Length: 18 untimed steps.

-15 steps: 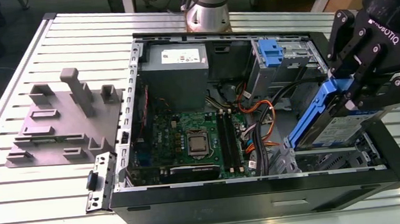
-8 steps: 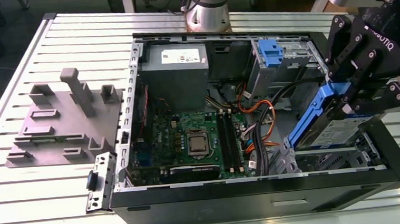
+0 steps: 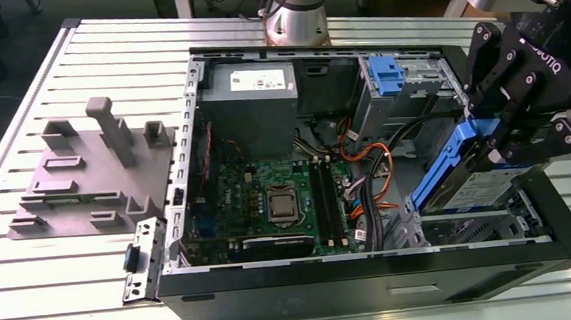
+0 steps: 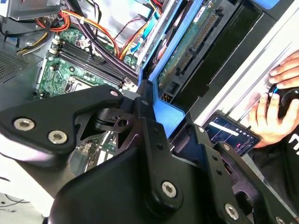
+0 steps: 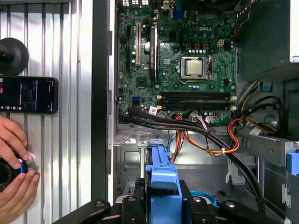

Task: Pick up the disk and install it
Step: 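Insert the disk into the insertion slot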

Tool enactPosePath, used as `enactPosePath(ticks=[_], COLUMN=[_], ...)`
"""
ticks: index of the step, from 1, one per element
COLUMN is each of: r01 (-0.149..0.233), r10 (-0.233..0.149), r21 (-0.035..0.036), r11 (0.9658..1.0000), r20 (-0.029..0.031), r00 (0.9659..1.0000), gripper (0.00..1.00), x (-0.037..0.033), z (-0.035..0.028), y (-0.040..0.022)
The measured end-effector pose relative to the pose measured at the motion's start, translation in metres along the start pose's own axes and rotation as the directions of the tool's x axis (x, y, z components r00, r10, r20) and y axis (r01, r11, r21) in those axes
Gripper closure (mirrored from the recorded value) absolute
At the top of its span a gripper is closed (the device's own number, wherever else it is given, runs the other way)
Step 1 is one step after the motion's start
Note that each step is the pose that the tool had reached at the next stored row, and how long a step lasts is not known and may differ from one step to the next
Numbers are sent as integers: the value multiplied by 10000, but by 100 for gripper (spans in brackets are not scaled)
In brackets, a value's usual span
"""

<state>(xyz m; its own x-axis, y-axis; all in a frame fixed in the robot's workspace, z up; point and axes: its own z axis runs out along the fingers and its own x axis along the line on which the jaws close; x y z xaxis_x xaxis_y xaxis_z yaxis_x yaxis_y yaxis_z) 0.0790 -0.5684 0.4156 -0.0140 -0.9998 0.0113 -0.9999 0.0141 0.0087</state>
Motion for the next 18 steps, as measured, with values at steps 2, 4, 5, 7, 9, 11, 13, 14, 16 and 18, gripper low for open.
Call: enactPosePath(ticks=[2, 4, 5, 7, 9, 11, 13, 14, 16, 18], r01=[0, 0, 0, 0, 1, -1, -1, 0, 0, 0], r10=[0, 0, 0, 0, -1, 1, 1, 0, 0, 0], r21=[0, 0, 0, 0, 2, 2, 1, 2, 2, 1], r11=[10000, 10000, 10000, 10000, 10000, 10000, 10000, 10000, 10000, 10000], r20=[1, 0, 0, 2, 12, 17, 17, 17, 17, 16], r00=[10000, 10000, 10000, 10000, 10000, 10000, 10000, 10000, 10000, 10000], gripper=[64, 62, 56, 56, 56, 56, 56, 56, 64, 70], x=[0, 0, 0, 0, 2, 5, 9, 10, 14, 17], z=[1, 1, 2, 14, 45, 83, 118, 136, 173, 209], y=[0, 0, 0, 0, -1, -1, -1, -1, -2, -2])
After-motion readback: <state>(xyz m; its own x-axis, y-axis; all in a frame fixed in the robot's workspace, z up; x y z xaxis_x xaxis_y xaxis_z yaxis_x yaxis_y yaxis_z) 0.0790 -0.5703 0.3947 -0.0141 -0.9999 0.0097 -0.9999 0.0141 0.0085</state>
